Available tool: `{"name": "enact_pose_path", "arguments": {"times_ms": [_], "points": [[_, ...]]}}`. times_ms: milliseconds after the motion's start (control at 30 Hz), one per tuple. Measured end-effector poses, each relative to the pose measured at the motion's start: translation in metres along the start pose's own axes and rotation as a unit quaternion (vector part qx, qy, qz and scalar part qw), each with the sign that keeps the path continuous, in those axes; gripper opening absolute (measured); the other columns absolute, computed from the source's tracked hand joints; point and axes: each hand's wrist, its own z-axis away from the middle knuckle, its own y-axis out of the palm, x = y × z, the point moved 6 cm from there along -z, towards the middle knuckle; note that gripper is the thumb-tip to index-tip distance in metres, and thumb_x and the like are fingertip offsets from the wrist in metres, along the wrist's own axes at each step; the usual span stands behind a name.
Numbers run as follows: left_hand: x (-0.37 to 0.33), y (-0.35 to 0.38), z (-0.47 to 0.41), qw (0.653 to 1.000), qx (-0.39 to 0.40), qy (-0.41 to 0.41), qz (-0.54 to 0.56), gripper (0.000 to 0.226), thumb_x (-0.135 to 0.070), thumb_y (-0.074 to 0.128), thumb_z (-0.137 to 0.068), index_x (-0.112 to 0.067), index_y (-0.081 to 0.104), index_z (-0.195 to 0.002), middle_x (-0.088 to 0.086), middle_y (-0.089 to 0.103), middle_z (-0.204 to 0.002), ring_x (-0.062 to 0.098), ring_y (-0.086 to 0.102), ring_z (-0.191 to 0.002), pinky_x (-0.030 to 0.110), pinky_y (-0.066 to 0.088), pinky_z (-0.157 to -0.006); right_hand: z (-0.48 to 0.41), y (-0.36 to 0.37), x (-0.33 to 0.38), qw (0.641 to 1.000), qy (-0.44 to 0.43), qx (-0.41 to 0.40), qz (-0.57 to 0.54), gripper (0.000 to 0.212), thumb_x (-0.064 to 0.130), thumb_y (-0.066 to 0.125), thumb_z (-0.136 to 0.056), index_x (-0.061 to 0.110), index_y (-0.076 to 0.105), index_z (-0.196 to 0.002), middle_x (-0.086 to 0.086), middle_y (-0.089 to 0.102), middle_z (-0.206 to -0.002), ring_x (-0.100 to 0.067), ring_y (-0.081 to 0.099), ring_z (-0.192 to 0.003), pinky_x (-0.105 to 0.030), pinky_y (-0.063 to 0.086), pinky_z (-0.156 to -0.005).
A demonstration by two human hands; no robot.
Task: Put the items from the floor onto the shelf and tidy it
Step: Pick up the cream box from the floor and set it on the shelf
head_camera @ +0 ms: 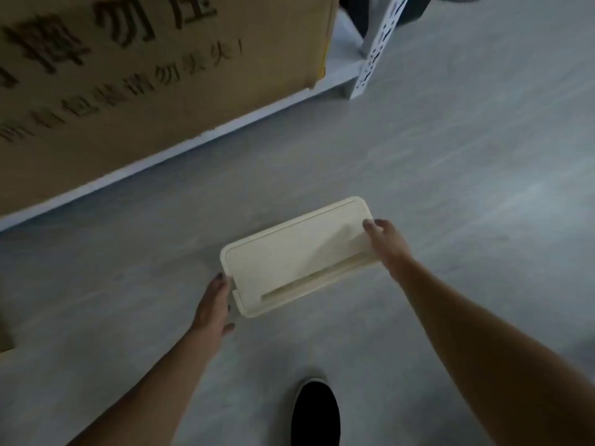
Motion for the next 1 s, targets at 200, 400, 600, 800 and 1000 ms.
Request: {"name": "enact_pose_path", "arguments": {"times_ms": [200, 400, 600, 800, 1000], "points": [[-0.013, 0.022, 0.027, 0.990, 0.050, -0.017, 0.127, 0.025, -0.035, 0.054, -0.096, -0.034, 0.054, -0.120, -0.002, 0.061, -0.119, 0.023, 0.060, -0.102, 0.045, 0.051, -0.088, 0.027, 0.012, 0.001, 0.989, 0.067, 0.052, -0.118, 0.036, 0.045, 0.062, -0.089, 0.022, 0.061, -0.117, -0.006, 0.060, -0.113, -0.030, 0.060, -0.105, -0.055, 0.057, -0.087], [-0.059, -0.050, 0.174, 0.998, -0.014, 0.053, 0.039, 0.031, -0.030, 0.070, -0.073, -0.036, 0.060, -0.102, -0.002, 0.067, -0.115, 0.026, 0.064, -0.106, 0.049, 0.056, -0.089, 0.164, -0.049, 0.057, 0.994, 0.046, -0.016, -0.102, 0.050, 0.055, 0.062, -0.066, 0.021, 0.063, -0.101, 0.001, 0.065, -0.091, -0.029, 0.065, -0.092, -0.056, 0.056, -0.084], [-0.152, -0.151, 0.403, 0.988, -0.076, 0.135, -0.021, 0.036, -0.039, 0.069, -0.074, -0.034, 0.058, -0.107, -0.007, 0.067, -0.106, 0.024, 0.065, -0.102, 0.051, 0.054, -0.093, 0.351, -0.157, 0.172, 0.994, 0.007, -0.016, -0.112, 0.047, 0.054, 0.062, -0.073, 0.019, 0.065, -0.104, -0.003, 0.069, -0.095, -0.028, 0.066, -0.093, -0.046, 0.054, -0.087], [-0.241, -0.228, 0.601, 0.964, -0.144, 0.223, 0.013, 0.038, -0.029, 0.067, -0.087, -0.026, 0.058, -0.123, -0.003, 0.065, -0.112, 0.022, 0.063, -0.102, 0.039, 0.052, -0.088, 0.496, -0.250, 0.300, 0.992, -0.091, -0.006, -0.092, 0.044, 0.047, 0.061, -0.087, 0.016, 0.061, -0.118, -0.004, 0.066, -0.104, -0.030, 0.063, -0.101, -0.040, 0.048, -0.087], [-0.294, -0.292, 0.711, 0.934, -0.206, 0.287, 0.058, 0.042, -0.024, 0.063, -0.092, -0.020, 0.053, -0.132, -0.001, 0.057, -0.109, 0.020, 0.055, -0.091, 0.030, 0.042, -0.070, 0.576, -0.289, 0.410, 0.976, -0.199, 0.013, -0.083, 0.047, 0.049, 0.060, -0.087, 0.017, 0.056, -0.121, -0.006, 0.064, -0.108, -0.033, 0.061, -0.104, -0.043, 0.049, -0.089]]}}
